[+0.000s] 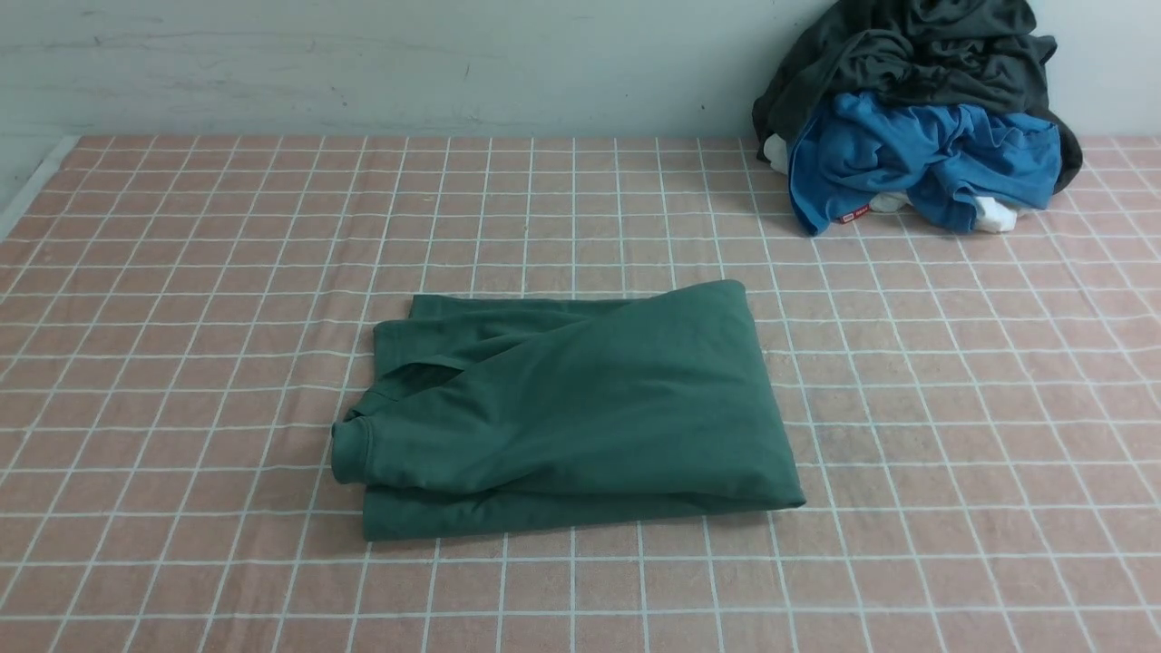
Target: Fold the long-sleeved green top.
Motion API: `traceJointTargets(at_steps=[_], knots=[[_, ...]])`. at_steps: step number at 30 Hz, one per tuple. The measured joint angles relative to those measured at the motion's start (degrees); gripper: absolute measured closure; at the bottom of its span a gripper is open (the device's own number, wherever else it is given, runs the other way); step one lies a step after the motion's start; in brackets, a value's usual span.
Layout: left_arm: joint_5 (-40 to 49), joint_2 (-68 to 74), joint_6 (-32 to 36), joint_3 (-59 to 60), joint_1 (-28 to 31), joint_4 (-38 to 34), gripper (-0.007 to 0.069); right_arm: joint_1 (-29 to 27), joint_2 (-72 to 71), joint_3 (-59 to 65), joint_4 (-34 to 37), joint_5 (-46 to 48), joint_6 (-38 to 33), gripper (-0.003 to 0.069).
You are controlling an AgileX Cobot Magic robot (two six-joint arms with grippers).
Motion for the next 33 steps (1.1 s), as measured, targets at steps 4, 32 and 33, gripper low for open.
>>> traceJointTargets(at_steps=[4,32,33], knots=[[0.00,0.00,0.00,0.00,0.00,0.00,0.0628,0.00,-0.06,0.83,-0.58,1.79,0.24,0.0673],[0.00,0.00,-0.13,0.00,0.00,0.00,0.0628,-11.73,-7.26,27.54,6.20,-13.92,2.12,0.0673],[0.00,0.00,-0.13,0.00,0.00,0.00,0.0628,-13.95,-7.90,29.08,6.51,-14.48,2.12,0.0673]])
